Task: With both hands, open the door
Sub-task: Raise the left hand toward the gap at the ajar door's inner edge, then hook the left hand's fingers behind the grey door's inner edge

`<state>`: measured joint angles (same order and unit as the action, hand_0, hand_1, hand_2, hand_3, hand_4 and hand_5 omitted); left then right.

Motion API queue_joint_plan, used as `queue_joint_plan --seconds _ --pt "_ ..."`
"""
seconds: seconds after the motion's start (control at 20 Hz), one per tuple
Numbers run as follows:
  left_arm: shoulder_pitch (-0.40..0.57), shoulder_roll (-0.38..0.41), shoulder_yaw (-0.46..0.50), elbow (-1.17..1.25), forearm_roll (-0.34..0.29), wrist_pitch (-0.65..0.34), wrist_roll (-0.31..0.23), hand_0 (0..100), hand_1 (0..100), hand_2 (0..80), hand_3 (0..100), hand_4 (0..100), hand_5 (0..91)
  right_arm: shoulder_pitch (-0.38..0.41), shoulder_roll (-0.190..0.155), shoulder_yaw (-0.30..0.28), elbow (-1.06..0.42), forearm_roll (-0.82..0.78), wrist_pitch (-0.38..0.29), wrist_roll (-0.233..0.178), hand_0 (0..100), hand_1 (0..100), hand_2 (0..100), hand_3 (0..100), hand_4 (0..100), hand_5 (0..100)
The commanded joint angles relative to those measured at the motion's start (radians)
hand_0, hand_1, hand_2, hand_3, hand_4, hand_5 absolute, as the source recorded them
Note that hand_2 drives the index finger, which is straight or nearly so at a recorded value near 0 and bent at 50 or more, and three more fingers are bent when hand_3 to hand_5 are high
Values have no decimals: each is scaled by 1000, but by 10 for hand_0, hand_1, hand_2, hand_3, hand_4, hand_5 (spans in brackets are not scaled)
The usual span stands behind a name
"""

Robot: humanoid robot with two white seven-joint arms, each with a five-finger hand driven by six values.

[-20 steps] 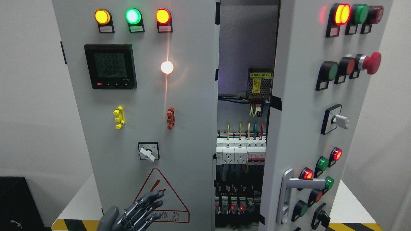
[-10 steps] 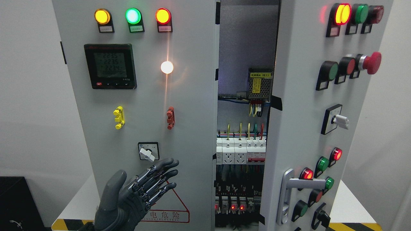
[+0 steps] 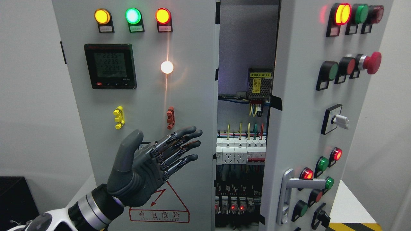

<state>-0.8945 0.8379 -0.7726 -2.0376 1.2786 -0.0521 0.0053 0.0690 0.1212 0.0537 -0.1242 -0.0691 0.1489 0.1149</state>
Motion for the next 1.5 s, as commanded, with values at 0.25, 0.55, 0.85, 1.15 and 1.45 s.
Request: queue_joint_plan --seconds 0.25,0.55,0.85,1.15,1.45 --pt "-238 -129 -211 132 136 8 1 0 0 0 0 0 0 0 0 0 0 0 1 0 0 0 0 0 0 0" --pt "-276 -224 -214 166 136 47 1 0 0 0 0 0 0 0 0 0 0 0 0 0 0 0 0 0 0 0" --pt "-325 -302 -244 200 136 51 1 0 0 0 0 0 0 0 0 0 0 0 0 0 0 0 0 0 0 0" --pt "-380 -358 -246 201 173 81 1 0 0 0 0 0 0 0 0 0 0 0 0 0 0 0 0 0 0 0" --pt "-408 -387 -261 227 173 84 1 0 0 0 0 0 0 0 0 0 0 0 0 0 0 0 0 0 0 0"
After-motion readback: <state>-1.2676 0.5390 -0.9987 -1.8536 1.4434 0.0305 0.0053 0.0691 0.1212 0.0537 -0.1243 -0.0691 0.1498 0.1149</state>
